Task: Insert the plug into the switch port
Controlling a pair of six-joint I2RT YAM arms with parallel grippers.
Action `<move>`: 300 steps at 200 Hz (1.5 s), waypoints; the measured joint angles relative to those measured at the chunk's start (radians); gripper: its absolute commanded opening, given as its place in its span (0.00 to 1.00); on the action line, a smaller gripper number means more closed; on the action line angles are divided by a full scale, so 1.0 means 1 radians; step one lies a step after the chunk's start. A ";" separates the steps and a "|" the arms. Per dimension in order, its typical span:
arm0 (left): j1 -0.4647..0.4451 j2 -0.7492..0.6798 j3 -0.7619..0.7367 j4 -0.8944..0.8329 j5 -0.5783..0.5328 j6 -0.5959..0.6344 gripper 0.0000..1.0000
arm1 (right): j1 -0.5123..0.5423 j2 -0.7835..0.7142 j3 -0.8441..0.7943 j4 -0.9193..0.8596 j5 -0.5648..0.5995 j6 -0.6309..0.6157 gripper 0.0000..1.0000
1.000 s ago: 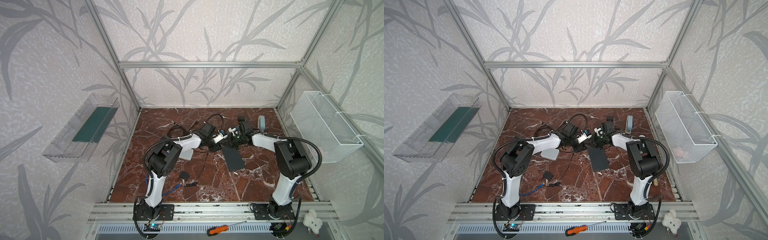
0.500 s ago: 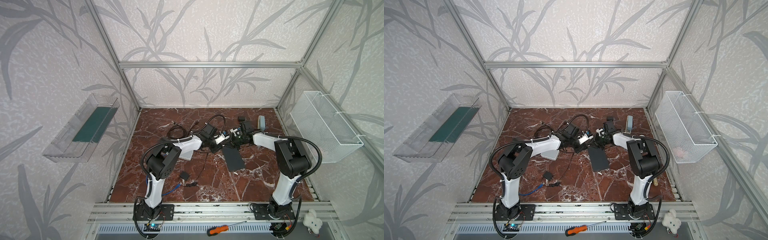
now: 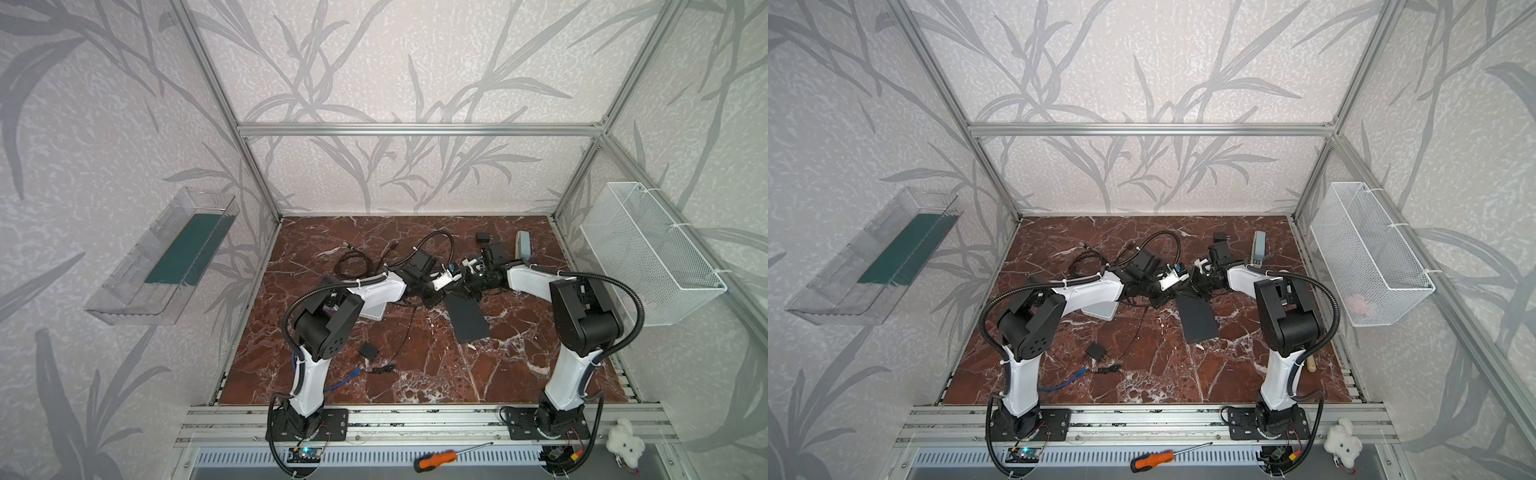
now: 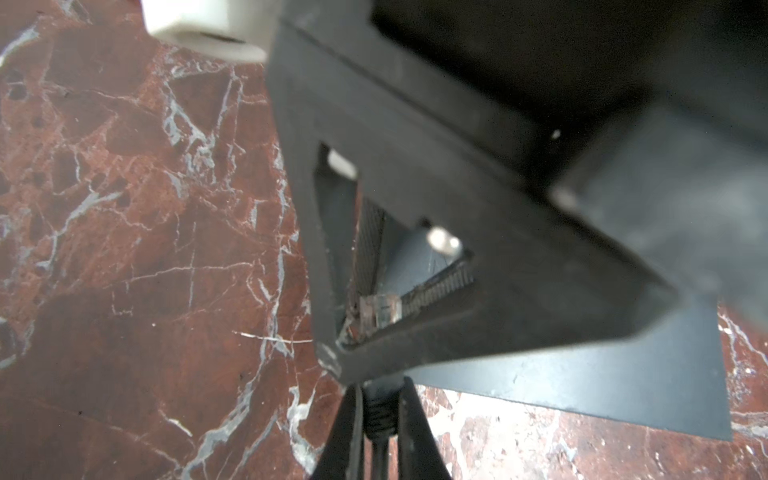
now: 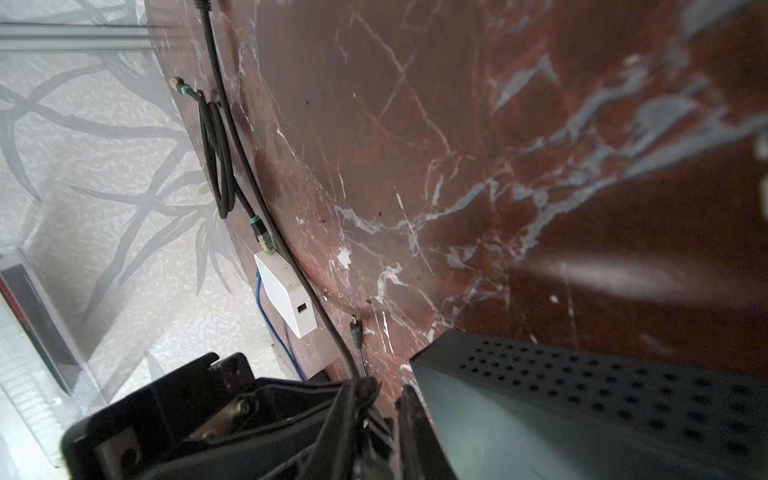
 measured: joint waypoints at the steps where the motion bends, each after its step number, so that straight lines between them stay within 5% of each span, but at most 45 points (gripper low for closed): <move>1: 0.000 0.000 0.000 -0.003 0.000 0.001 0.09 | -0.001 0.000 -0.001 -0.001 0.000 -0.002 0.29; 111: 0.010 0.050 0.087 -0.400 0.102 0.028 0.09 | -0.082 -0.151 -0.099 -0.188 0.183 -0.501 0.46; 300: 0.010 0.188 0.296 -0.534 0.100 0.076 0.09 | -0.103 -0.158 -0.068 -0.282 0.384 -0.659 0.55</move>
